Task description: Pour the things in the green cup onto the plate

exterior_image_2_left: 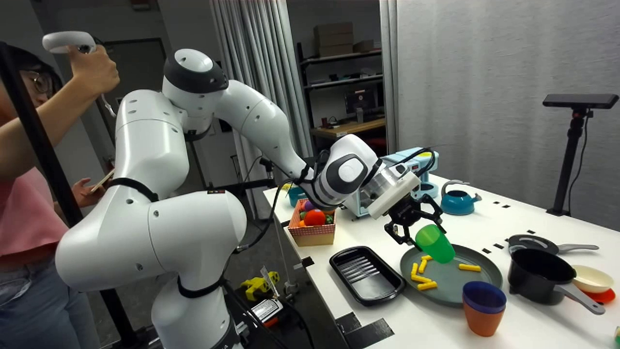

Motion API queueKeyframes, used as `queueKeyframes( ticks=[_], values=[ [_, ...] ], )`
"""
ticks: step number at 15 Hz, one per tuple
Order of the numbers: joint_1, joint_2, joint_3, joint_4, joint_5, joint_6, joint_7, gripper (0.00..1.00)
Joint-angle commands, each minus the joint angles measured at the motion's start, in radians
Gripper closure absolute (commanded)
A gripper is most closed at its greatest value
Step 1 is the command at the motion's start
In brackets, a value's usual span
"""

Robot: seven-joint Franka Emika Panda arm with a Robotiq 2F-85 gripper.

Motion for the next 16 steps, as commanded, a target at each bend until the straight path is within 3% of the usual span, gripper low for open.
queueKeyframes(
  ticks=[1, 6, 12, 16],
  values=[
    [-0.05, -0.16, 0.015, 0.0, -0.249, 0.021, 0.102, 0.5],
    [-0.123, -0.329, 0.067, 0.002, -0.509, -0.061, 0.167, 0.5],
    [-0.16, -0.333, 0.054, 0.054, -0.862, -0.182, 0.207, 0.5],
    [-0.265, -0.435, 0.154, 0.062, -0.998, -0.192, 0.246, 0.5]
  ],
)
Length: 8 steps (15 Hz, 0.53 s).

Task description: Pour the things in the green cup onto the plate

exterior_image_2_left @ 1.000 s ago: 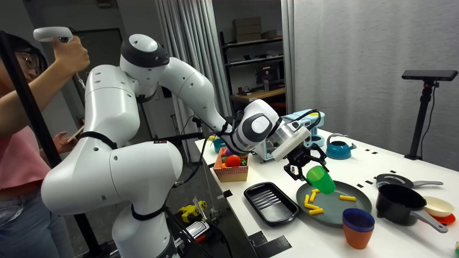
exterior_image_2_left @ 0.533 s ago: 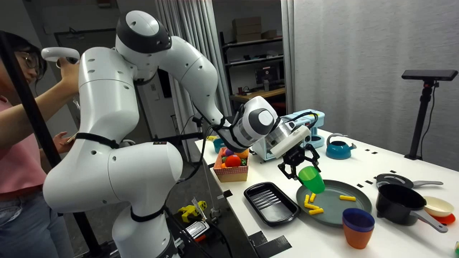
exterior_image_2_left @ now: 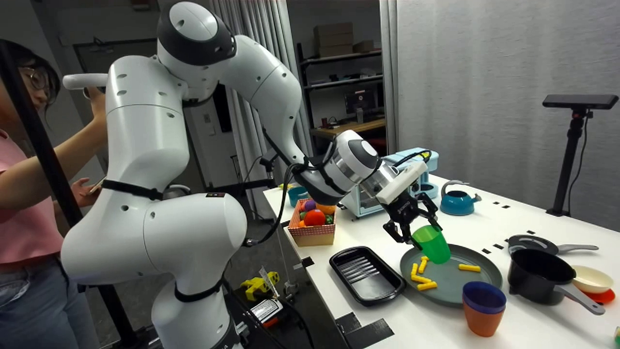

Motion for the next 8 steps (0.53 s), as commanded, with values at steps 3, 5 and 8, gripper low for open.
queueKeyframes(
  ticks=[3, 5, 8],
  values=[
    [-0.254, -0.218, 0.254, 0.0, -0.105, -0.035, 0.075, 0.5],
    [-0.395, -0.264, 0.407, -0.01, -0.058, -0.046, 0.097, 0.5],
    [-0.611, -0.281, 0.628, -0.02, 0.019, -0.023, 0.141, 0.5]
  ],
)
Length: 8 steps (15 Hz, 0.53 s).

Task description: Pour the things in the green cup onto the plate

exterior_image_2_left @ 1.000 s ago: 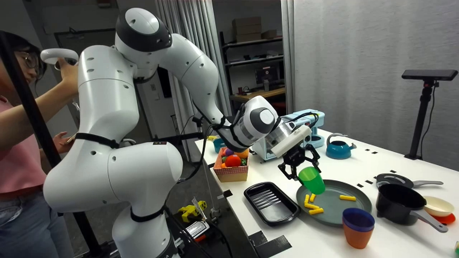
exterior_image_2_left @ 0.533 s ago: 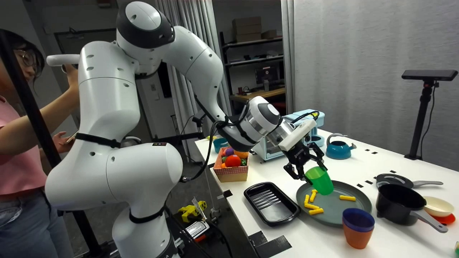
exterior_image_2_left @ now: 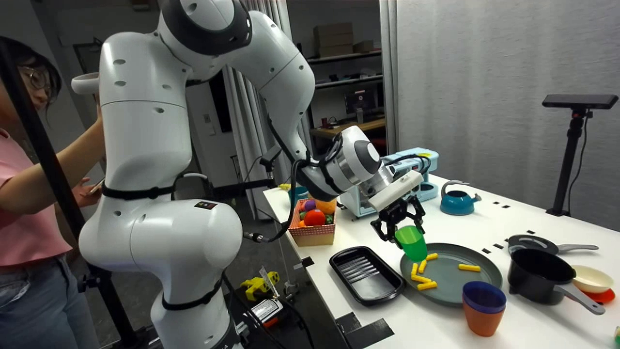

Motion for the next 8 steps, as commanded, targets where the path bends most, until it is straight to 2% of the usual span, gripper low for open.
queueKeyframes(
  ticks=[1, 3, 5, 6, 8],
  values=[
    [-0.267, -0.077, 0.27, -0.023, 0.088, -0.018, 0.041, 0.5],
    [-0.417, -0.075, 0.422, -0.019, 0.135, -0.009, 0.09, 0.5],
    [-0.525, -0.069, 0.532, -0.018, 0.189, -0.001, 0.135, 0.5],
    [-0.608, -0.127, 0.598, 0.053, 0.309, -0.104, 0.025, 0.5],
    [-0.686, -0.124, 0.674, 0.112, 0.437, -0.144, 0.018, 0.5]
  ],
)
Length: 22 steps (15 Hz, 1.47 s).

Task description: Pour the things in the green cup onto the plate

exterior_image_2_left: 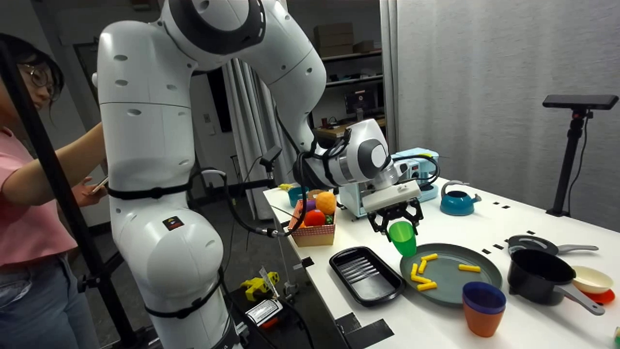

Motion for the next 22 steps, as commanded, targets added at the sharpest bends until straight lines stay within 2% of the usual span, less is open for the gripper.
queueKeyframes(
  ticks=[1, 4, 7, 10, 13, 18, 22],
  values=[
    [-0.168, -0.061, 0.146, 0.137, 0.223, -0.153, -0.06, 0.5],
    [-0.217, -0.066, 0.159, 0.307, 0.279, -0.282, 0.003, 0.5],
    [-0.244, -0.04, 0.158, 0.52, 0.295, -0.494, 0.037, 0.5],
    [-0.259, 0.019, 0.15, 0.705, 0.29, -0.711, 0.123, 0.5],
    [-0.275, 0.098, 0.151, 0.868, 0.333, -0.865, 0.209, 0.5],
    [-0.313, 0.268, 0.168, 1.1, 0.497, -0.98, 0.284, 0.5],
    [-0.328, 0.418, 0.176, 1.266, 0.531, -0.983, 0.328, 0.5]
  ],
)
